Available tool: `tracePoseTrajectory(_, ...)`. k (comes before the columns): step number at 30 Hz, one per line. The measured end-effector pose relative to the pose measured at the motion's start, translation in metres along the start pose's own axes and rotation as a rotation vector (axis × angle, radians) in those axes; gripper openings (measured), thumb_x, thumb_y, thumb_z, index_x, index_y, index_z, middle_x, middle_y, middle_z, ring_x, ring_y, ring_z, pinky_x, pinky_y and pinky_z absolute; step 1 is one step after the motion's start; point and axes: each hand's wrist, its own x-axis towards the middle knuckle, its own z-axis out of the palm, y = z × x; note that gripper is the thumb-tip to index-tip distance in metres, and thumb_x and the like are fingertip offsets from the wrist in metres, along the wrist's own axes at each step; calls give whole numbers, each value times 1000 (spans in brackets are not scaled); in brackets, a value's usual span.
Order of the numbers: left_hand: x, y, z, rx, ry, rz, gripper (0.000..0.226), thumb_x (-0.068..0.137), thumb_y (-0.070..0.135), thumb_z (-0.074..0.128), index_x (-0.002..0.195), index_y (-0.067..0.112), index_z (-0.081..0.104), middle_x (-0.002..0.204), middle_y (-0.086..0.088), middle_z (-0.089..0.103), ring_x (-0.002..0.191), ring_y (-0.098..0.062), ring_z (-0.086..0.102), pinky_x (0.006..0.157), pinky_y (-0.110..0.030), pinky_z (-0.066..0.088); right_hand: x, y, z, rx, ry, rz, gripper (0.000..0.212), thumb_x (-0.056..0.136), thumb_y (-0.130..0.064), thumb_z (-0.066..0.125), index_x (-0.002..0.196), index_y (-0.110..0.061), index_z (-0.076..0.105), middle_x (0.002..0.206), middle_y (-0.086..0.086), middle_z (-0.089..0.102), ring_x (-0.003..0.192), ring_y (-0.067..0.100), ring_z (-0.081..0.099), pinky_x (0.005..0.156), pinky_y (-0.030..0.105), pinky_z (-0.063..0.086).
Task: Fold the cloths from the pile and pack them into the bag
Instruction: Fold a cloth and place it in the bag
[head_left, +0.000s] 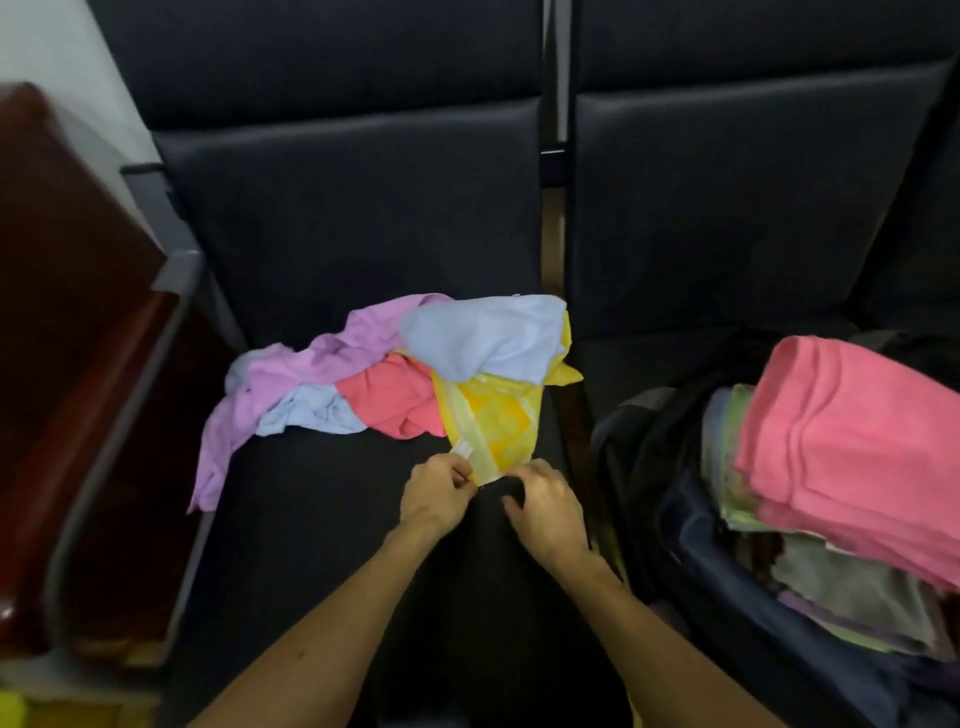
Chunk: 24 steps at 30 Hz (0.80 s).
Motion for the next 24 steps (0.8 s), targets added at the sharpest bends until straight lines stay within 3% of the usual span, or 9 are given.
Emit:
tracePoseTrajectory(4,14,-6,8,146,24,96,33,88,18,70,121,26,68,111,-1,64,104,-23,63,89,-39,52,27,-8,17,-91,-62,48,41,96,-28,58,136,-23,50,140,2,41,126,26,44,97,41,47)
tracePoseTrajectory(7,16,-14,16,195,38,207,22,94,20,62,113,26,72,105,2,57,98,-22,60,80,-37,49,38,-6,24,-150,-60,60,29,100,-32,50,126,-22,59,138,2,40,122,26,44,89,40,50)
tracePoseTrajectory(11,10,-22,22,170,64,258,19,99,27,55,102,18,71,101,1,53,93,-24,60,73,-34,42,32,-3,33,-181,-68,34,32,104,-36,40,119,-18,63,136,1,42,120,24,41,89,39,48)
tracePoseTrajectory(19,-28,-39,6,343,-288,285,27,97,41,57,113,22,65,131,3,48,114,-22,55,98,-39,45,-26,5,34,-238,-201,-101,30,104,-34,41,124,-20,58,137,1,37,120,24,39,94,37,47)
tracePoseTrajectory(22,-54,-40,-9,388,-352,385,35,96,56,54,106,25,68,125,6,46,118,-17,51,102,-35,42,-46,5,29,-185,-294,-169,31,103,-28,40,128,-19,57,150,0,32,126,28,42,105,38,38)
tracePoseTrajectory(24,-71,-32,-25,384,-329,410,39,95,60,52,94,23,65,118,6,50,116,-15,50,101,-34,41,-59,-4,12,-68,-324,-168,28,103,-24,40,123,-12,56,146,7,43,126,33,48,105,40,38)
